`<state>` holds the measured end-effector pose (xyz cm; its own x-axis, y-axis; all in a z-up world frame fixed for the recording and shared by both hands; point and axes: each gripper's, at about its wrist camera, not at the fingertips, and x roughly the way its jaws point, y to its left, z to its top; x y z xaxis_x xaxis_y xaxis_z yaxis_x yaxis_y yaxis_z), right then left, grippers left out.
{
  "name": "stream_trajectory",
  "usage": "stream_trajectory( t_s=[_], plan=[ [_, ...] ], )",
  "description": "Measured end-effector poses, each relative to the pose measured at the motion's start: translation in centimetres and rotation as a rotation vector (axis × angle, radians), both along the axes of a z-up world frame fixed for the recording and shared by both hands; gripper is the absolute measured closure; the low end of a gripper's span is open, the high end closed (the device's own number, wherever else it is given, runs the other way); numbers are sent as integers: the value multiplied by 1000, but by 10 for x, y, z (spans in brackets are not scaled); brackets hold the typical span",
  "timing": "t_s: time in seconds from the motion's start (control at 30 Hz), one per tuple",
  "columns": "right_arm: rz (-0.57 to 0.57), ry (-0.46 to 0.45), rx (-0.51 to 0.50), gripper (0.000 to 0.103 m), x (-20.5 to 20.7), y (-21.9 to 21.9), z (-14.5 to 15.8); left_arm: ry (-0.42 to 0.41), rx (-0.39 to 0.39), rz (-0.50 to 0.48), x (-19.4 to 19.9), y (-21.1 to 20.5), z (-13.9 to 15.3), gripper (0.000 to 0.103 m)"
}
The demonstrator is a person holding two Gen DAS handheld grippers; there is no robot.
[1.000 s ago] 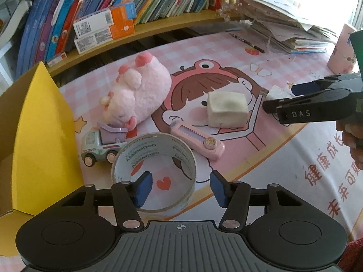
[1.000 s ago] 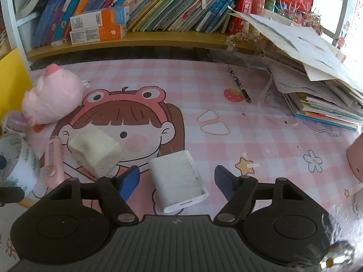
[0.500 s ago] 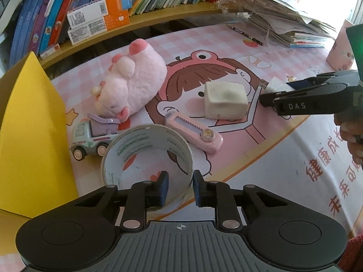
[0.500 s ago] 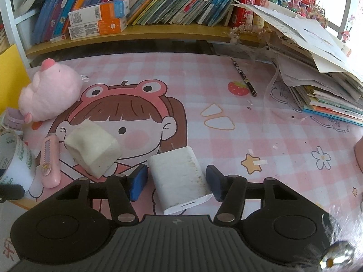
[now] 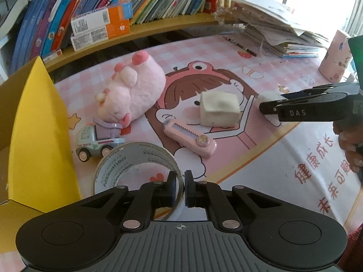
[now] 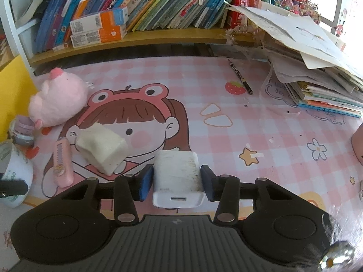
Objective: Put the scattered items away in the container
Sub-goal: 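Close the left tool on the tape rim while the right tool grasps the white charger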
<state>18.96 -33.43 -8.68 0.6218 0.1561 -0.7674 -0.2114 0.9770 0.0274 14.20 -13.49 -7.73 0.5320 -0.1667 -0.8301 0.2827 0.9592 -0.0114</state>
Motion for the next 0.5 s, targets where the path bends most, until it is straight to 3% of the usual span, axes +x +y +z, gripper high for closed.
stream_trajectory(
  t_s=[0.5],
  plan=[
    [32, -35, 25, 60, -42, 13, 26, -99, -42, -6, -28, 5, 30, 97]
  ],
)
